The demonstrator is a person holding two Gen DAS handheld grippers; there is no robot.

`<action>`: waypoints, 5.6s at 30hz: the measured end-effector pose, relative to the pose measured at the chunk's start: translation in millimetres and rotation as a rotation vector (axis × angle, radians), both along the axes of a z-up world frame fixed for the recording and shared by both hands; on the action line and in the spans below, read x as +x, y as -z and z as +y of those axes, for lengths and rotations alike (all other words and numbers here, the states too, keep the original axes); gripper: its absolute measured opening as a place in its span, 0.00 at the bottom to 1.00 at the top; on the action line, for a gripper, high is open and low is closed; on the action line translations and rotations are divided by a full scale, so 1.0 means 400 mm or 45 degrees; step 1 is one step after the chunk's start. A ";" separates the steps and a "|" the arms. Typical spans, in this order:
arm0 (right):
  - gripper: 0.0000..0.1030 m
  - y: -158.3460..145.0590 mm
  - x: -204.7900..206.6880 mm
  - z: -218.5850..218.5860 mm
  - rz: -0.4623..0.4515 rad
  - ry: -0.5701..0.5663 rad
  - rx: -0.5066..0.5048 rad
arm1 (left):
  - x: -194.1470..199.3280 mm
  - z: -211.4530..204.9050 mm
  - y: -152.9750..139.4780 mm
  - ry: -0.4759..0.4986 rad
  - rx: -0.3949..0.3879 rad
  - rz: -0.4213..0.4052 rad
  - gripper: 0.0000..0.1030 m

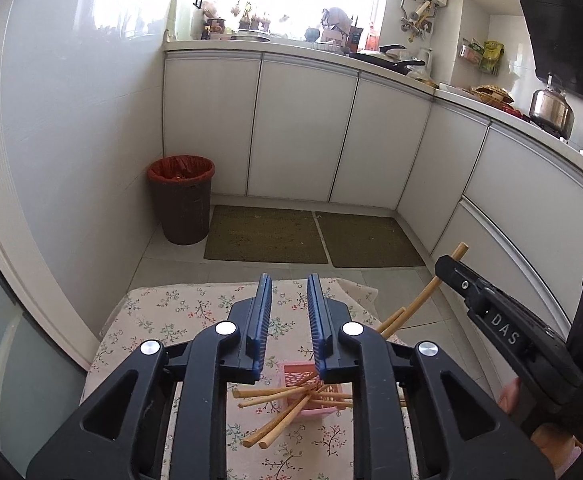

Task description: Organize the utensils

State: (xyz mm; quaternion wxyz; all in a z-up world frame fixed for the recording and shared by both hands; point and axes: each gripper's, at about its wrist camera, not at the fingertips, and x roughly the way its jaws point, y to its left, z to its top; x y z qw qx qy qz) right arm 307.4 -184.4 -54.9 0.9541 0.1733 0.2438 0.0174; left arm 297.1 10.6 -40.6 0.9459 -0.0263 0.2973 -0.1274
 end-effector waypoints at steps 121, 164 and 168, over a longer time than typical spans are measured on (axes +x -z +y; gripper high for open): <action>0.34 0.684 0.649 -0.182 1.382 0.027 0.519 | -0.212 0.016 0.441 0.493 0.129 0.655 0.59; 0.08 -0.271 -0.153 0.004 -0.062 -0.104 -0.010 | -0.298 0.091 0.287 0.421 -0.006 0.442 0.62; 0.08 -0.246 -0.153 0.049 -0.066 -0.107 -0.073 | -0.298 0.118 0.281 0.393 -0.030 0.439 0.62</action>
